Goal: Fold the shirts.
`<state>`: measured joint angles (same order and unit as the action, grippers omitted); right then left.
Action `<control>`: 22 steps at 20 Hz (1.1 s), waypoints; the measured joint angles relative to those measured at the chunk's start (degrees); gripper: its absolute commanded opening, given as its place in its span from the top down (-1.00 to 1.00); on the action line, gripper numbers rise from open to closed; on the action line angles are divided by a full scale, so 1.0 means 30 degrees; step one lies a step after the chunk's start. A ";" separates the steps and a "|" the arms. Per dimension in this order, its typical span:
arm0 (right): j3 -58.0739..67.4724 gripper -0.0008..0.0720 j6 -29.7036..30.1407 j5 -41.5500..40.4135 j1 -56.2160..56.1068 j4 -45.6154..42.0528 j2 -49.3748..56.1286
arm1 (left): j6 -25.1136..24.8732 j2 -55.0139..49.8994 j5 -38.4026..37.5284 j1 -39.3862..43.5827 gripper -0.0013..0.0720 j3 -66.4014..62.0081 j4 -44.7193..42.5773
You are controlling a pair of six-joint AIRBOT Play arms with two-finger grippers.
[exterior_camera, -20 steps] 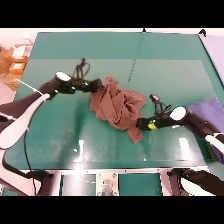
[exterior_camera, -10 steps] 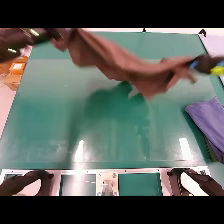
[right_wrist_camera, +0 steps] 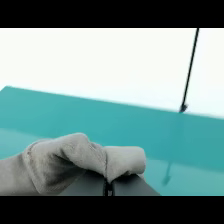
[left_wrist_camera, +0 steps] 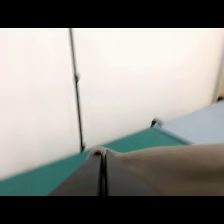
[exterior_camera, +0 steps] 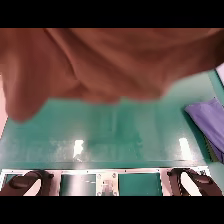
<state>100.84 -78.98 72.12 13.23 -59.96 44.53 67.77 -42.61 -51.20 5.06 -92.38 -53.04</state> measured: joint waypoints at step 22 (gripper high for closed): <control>-1.7180 -0.21 0.0255 -0.1574 0.1115 0.2113 0.6360 | -0.1173 -0.8859 -0.0248 -0.0007 0.90 1.3289 0.0670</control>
<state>49.30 -78.22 67.40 16.58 -53.63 63.61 64.25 -69.19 -51.94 5.04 -52.51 -51.03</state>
